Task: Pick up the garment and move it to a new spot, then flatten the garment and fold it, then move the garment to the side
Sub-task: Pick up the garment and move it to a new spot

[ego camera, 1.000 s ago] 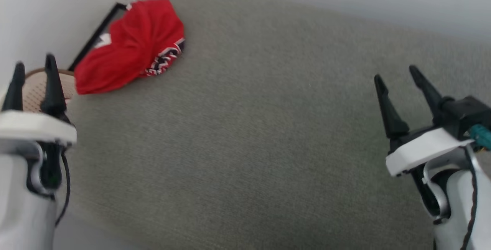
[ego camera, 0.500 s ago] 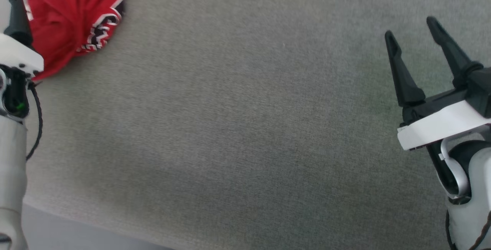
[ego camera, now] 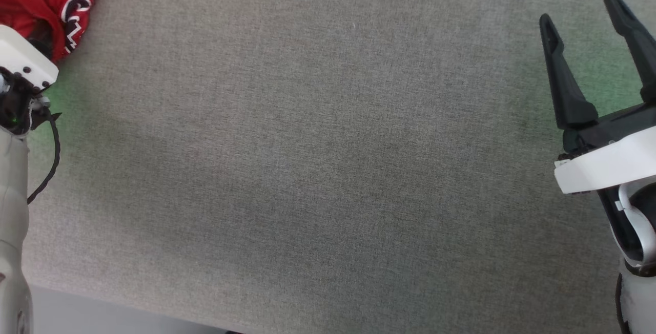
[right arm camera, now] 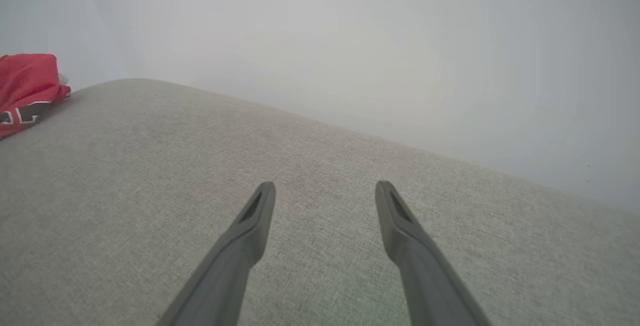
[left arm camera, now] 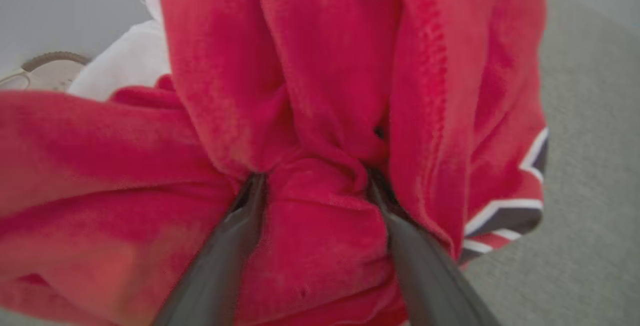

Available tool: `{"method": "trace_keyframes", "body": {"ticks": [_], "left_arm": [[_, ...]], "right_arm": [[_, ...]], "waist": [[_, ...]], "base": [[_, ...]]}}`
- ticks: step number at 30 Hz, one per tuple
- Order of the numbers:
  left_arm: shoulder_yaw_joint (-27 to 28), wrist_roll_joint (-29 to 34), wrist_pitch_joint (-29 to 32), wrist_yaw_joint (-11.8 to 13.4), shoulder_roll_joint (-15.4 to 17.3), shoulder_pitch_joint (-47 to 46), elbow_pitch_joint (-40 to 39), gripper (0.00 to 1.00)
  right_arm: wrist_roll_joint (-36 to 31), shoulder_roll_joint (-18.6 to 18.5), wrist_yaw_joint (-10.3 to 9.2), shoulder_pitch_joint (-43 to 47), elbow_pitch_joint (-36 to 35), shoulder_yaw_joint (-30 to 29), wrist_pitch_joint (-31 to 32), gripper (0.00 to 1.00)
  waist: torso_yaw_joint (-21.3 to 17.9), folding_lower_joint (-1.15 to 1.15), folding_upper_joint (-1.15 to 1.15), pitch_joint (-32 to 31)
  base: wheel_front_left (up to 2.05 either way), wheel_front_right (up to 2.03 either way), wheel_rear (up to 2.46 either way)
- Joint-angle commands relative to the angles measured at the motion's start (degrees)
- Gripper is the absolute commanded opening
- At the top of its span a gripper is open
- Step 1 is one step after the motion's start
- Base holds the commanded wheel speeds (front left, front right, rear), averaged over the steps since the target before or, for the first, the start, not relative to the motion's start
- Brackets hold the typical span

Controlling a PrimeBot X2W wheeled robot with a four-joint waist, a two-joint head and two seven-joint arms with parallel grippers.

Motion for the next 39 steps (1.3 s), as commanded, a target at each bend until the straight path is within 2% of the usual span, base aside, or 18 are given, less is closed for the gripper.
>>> {"method": "trace_keyframes", "body": {"ticks": [1, 6, 10, 11, 12, 19, 28, 39], "left_arm": [[-0.09, -0.13, 1.01, 0.13, -0.34, -0.25, 0.46, 1.0], [-1.18, -0.49, 9.89, 1.02, -2.5, 0.83, 2.51, 1.0], [-1.45, -0.81, 11.63, 1.35, -3.09, 1.16, 2.96, 1.0], [-1.78, -0.69, 11.37, 1.06, -3.1, 1.0, 3.04, 0.31], [-1.83, -0.5, 10.43, 1.01, -2.66, 0.72, 2.91, 0.0], [-2.64, 0.55, 4.45, 0.11, 1.42, -2.93, 1.22, 0.0], [-6.98, 4.08, -3.45, -0.38, 5.35, -5.5, -2.95, 0.0], [-12.62, 5.47, -4.76, -0.32, 9.26, -7.1, -11.39, 0.0]], "right_arm": [[0.16, 0.07, -0.03, 0.14, -0.43, -0.1, 0.07, 1.0], [-0.3, -0.01, -0.02, -0.05, -1.52, -0.1, 1.04, 1.0], [-0.42, 0.1, -0.03, -0.64, -1.59, 0.19, 1.23, 1.0], [-0.5, 0.09, -0.03, -0.9, -1.44, 0.32, 1.24, 1.0], [-0.51, 0.08, -0.03, -0.96, -1.33, 0.32, 1.18, 1.0], [0.01, 0.39, -0.03, -0.9, 0.26, -0.3, -0.29, 1.0], [1.31, 1.93, -0.03, 0.59, 4.6, -1.07, -4.31, 1.0], [2.59, 4.68, -0.02, 3.1, 9.46, -1.74, -8.95, 1.0]], "waist": [[0.05, 0.0, 0.0, 0.65], [0.24, 0.0, 0.0, 1.41], [0.34, 0.0, 0.0, 1.57], [0.37, 0.0, 0.0, 1.51], [0.42, 0.0, 0.0, 1.44], [0.98, 0.0, 0.0, -1.22], [2.09, 0.0, 0.0, -8.49], [2.97, 0.0, 0.0, -17.79]], "base": [[0.0, 0.0, 0.0], [0.0, 0.0, 0.0], [0.0, 0.0, 0.0], [0.0, 0.0, 0.0], [0.0, 0.0, 0.0], [0.0, 0.0, 0.0], [0.0, 0.0, 0.0], [0.0, 0.0, 0.0]]}}
